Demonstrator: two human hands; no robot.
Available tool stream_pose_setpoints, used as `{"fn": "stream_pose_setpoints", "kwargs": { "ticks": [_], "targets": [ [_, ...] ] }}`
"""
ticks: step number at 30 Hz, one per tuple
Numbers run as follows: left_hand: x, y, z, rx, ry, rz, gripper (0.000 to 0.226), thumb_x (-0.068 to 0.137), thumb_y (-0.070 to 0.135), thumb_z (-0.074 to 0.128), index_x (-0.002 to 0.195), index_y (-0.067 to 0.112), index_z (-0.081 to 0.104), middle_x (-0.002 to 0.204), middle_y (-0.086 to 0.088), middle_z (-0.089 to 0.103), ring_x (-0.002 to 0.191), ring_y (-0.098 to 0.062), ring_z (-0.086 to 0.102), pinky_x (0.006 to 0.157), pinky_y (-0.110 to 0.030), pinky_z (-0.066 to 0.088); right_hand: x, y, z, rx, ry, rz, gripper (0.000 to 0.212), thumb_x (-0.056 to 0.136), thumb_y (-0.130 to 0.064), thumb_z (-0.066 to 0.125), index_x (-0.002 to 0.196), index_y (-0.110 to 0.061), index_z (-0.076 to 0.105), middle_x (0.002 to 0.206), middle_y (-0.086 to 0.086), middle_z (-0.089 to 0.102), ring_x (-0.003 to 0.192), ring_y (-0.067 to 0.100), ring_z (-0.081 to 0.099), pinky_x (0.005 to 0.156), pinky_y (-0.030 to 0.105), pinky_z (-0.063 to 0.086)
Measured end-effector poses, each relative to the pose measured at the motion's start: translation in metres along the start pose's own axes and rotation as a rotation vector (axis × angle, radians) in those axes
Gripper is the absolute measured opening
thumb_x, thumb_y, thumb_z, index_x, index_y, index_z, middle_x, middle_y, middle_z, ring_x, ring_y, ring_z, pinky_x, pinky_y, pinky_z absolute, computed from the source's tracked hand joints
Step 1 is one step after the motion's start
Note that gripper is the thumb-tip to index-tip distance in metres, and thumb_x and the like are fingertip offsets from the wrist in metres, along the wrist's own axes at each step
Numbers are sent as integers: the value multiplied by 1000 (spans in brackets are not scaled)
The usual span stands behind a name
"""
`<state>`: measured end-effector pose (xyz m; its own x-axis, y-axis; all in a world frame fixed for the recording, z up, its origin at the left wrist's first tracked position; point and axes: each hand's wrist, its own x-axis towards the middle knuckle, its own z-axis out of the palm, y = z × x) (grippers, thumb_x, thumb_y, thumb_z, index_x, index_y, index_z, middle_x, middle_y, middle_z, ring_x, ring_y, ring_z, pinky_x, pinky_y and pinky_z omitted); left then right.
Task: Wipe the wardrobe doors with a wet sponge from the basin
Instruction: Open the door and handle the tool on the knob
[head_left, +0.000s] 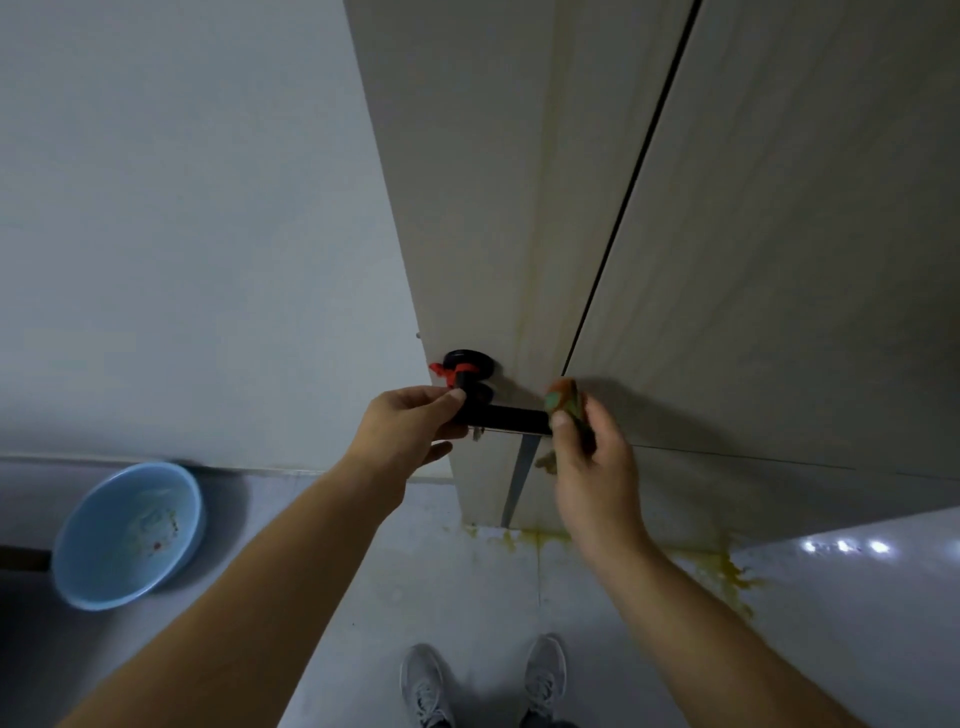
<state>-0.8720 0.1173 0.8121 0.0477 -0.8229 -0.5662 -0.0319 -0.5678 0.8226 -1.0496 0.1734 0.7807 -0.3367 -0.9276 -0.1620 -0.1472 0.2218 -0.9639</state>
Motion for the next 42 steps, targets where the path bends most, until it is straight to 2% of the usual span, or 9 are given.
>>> {"fn": "stream_pose_setpoints", "kwargs": {
  "ticks": [4, 9, 13, 21, 26, 28, 32, 38, 42],
  "targets": [
    [1, 3, -5, 55, -31, 8, 16, 94, 26, 73, 100, 11, 76, 96, -7, 79, 95, -21, 75, 96, -42, 59, 2, -15, 3, 721, 116, 399, 25, 105, -29, 54, 111, -16, 74, 93, -1, 76, 69, 11, 60, 62, 23, 45],
    [6, 7, -9, 99, -62, 5, 15, 90, 28, 77, 96, 14, 76, 98, -7, 78, 97, -21, 74, 98, -44, 57, -16, -12, 15, 1004, 68, 543, 44, 105, -39, 45, 130, -10, 68, 121, 8, 74, 98, 20, 68, 78, 31, 45],
    [11, 8, -14, 124, -91, 1, 25, 86, 31, 80, 102, 13, 75, 103, -7, 77, 102, -21, 72, 94, -39, 57, -23, -35, 52, 957, 45, 565, 43, 102, -46, 49, 120, -13, 71, 99, 11, 78, 88, 26, 64, 71, 35, 45],
    [20, 3, -18, 159, -102, 13, 38, 84, 37, 82, 110, 13, 69, 106, -8, 72, 101, -22, 68, 86, -33, 56, -23, -36, 44, 1085, 49, 541, 49, 99, -46, 51, 127, -10, 68, 125, 20, 70, 111, 32, 66, 91, 41, 50],
    [22, -1, -15, 137, -83, 19, 49, 82, 38, 84, 117, 8, 66, 111, -8, 72, 98, -20, 69, 82, -31, 56, -28, -43, 75, 995, -45, 556, 47, 90, -43, 56, 122, -12, 71, 118, 19, 73, 102, 33, 64, 82, 41, 46],
    [21, 1, -15, 153, -62, 29, 53, 81, 39, 85, 120, 10, 63, 111, -10, 70, 94, -21, 69, 74, -30, 57, -31, -44, 82, 988, -90, 581, 46, 100, -44, 48, 124, -12, 70, 120, 18, 73, 113, 36, 64, 98, 45, 44],
    [21, 2, -19, 271, -17, 95, 63, 78, 48, 84, 124, 12, 62, 116, -13, 68, 107, -27, 67, 92, -42, 56, -35, -40, 48, 1081, -12, 582, 38, 105, -39, 49, 122, -12, 70, 123, 23, 70, 120, 41, 61, 107, 64, 43],
    [0, 18, -14, 467, -5, 247, 40, 93, 46, 68, 119, 16, 62, 102, -5, 71, 91, -19, 67, 74, -34, 53, -37, -41, -20, 1016, 150, 532, 40, 105, -37, 47, 142, -23, 54, 152, 8, 47, 137, 39, 45, 77, 65, 59],
    [-34, 57, -2, 584, 28, 509, 21, 98, 42, 59, 104, 23, 63, 91, 6, 71, 82, -13, 67, 63, -25, 46, -34, -67, -46, 818, 305, 315, 26, 103, -30, 53, 126, -23, 62, 142, 2, 55, 120, 24, 57, 92, 56, 57]
  ]
}}
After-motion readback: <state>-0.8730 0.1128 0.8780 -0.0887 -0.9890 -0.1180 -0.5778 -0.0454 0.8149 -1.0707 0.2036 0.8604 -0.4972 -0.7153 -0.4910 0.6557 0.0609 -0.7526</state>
